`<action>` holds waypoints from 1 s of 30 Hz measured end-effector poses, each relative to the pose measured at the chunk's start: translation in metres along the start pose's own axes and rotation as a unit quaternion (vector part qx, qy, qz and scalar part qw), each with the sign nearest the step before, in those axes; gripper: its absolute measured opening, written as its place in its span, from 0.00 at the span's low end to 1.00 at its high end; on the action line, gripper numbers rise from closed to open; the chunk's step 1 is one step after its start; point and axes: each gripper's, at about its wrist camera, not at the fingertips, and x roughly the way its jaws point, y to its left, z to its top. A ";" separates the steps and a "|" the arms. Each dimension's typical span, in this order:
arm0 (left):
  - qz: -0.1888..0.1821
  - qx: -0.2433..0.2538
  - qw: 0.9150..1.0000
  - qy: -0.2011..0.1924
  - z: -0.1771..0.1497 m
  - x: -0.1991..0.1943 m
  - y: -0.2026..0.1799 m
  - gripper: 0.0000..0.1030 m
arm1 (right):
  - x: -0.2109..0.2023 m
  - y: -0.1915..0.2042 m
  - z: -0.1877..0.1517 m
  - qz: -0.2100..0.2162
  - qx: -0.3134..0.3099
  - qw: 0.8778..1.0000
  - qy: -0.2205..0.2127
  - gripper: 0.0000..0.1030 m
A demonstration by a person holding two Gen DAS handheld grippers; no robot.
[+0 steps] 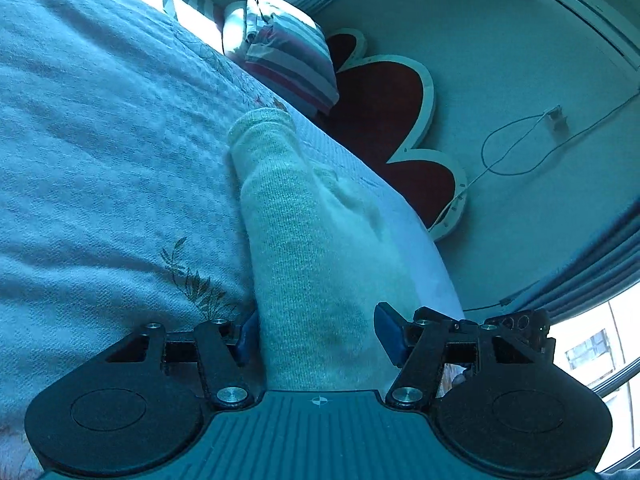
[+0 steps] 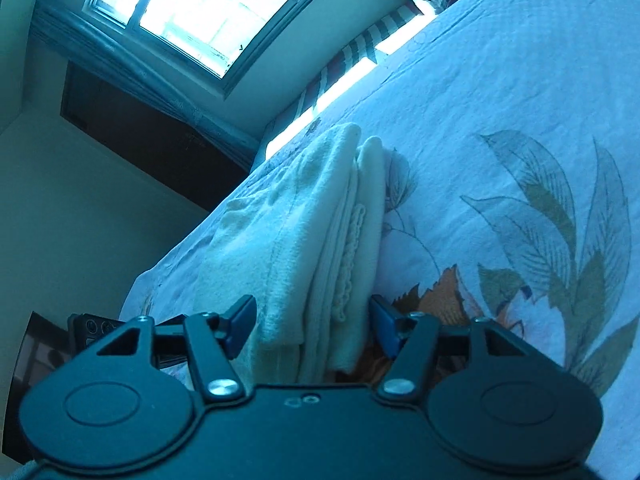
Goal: Fold small clothes
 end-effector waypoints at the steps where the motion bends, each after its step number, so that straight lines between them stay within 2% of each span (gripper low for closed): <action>1: -0.004 0.004 1.000 0.002 0.001 0.003 0.000 0.58 | 0.002 0.000 0.002 0.004 0.000 1.000 0.002 0.60; 9: -0.001 0.017 1.000 0.001 0.012 0.020 -0.009 0.56 | 0.027 0.013 0.013 0.026 -0.037 0.999 0.019 0.67; 10: 0.005 0.018 1.000 -0.002 0.012 0.020 -0.011 0.54 | 0.028 0.014 0.015 0.027 -0.040 0.999 0.019 0.66; 11: 0.014 0.022 1.000 -0.004 0.012 0.022 -0.013 0.47 | 0.029 0.015 0.015 0.027 -0.040 0.999 0.018 0.65; 12: 0.021 0.025 0.999 -0.007 0.011 0.023 -0.015 0.42 | 0.030 0.016 0.015 0.023 -0.039 0.999 0.017 0.58; 13: 0.026 0.023 0.999 -0.013 0.009 0.022 -0.018 0.41 | 0.031 0.017 0.015 0.018 -0.039 0.999 0.019 0.48; 15: 0.037 0.026 0.999 -0.018 0.007 0.017 -0.022 0.35 | 0.033 0.021 0.015 0.014 -0.040 0.999 0.025 0.35; 18: 0.042 0.039 0.998 -0.034 0.005 0.008 -0.037 0.32 | 0.023 0.034 0.014 0.012 -0.059 0.998 0.015 0.32; 25: 0.031 0.080 0.994 -0.073 0.014 -0.057 -0.084 0.32 | -0.012 0.096 0.010 0.031 -0.114 0.993 -0.016 0.32; 30: 0.044 0.102 0.989 -0.095 0.016 -0.117 -0.106 0.32 | -0.027 0.149 0.002 0.055 -0.150 0.987 -0.022 0.32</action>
